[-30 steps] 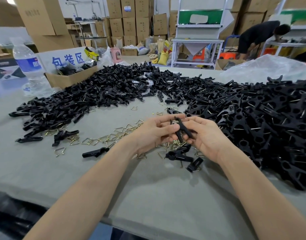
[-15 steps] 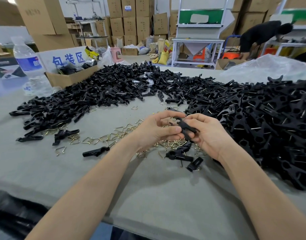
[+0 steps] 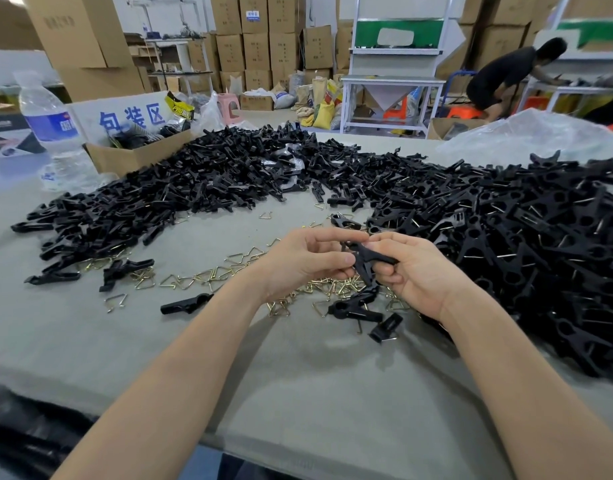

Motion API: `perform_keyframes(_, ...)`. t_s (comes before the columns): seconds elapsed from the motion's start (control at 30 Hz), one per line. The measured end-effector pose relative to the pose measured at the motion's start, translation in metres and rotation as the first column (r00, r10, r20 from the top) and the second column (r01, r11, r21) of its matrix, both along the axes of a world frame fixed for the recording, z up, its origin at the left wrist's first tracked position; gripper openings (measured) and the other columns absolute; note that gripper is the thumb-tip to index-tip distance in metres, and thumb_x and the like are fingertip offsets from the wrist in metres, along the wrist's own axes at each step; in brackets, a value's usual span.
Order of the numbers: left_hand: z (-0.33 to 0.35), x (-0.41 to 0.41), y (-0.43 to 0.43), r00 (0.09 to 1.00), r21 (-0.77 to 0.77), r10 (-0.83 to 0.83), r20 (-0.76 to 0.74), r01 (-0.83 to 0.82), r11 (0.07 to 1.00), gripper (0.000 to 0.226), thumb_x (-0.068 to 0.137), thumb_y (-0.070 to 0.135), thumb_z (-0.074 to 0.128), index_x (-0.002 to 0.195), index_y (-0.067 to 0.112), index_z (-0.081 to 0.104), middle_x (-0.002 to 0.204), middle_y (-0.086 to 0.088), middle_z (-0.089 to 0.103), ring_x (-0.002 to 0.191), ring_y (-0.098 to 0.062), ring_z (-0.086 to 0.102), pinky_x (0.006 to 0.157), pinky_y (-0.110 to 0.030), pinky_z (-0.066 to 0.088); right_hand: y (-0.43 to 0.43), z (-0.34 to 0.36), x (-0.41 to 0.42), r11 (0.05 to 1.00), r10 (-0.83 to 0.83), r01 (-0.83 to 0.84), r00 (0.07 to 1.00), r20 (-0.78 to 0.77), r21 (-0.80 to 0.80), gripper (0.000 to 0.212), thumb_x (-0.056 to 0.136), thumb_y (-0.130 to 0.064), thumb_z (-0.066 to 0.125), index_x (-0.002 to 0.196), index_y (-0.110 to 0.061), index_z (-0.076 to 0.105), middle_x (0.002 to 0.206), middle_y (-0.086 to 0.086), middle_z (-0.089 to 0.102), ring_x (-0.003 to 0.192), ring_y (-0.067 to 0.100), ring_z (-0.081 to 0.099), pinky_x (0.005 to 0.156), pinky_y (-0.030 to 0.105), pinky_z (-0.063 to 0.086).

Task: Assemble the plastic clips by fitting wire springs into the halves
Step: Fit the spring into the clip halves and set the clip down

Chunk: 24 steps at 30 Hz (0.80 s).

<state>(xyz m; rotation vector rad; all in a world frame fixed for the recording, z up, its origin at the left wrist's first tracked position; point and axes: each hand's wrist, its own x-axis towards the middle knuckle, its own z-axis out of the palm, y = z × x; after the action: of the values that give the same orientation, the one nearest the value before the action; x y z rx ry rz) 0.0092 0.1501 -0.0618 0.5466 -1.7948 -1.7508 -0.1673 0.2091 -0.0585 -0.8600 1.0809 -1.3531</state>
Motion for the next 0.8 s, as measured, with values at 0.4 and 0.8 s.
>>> perform_keyframes(0.4,-0.0002,0.0001,0.0010,1.000,0.029,-0.014,-0.016,0.014,0.999,0.032,0.082,0.004,0.066,0.111,0.015,0.068,0.088,-0.012,0.064,0.073,-0.012,0.064,0.075,-0.020,0.054,0.0022,0.0010,0.0024,0.995,0.078,-0.079,0.997,0.011,0.054,0.008,0.093,0.000,0.049,0.099,0.001,0.054,0.051,-0.002,0.053,0.039,0.004,0.041,0.040,0.012,0.029)
perform_keyframes(0.8,0.0011,0.0008,0.0040,0.998,-0.077,0.012,0.065,-0.007,0.997,0.028,0.074,0.016,0.073,0.100,0.025,0.073,0.084,-0.009,0.065,0.079,-0.016,0.066,0.077,-0.022,0.053,0.0059,0.0055,0.0037,0.990,0.088,-0.089,0.996,0.021,0.107,0.012,0.092,0.001,0.050,0.104,0.001,0.055,0.063,0.005,0.059,0.042,0.005,0.049,0.036,0.012,0.037)
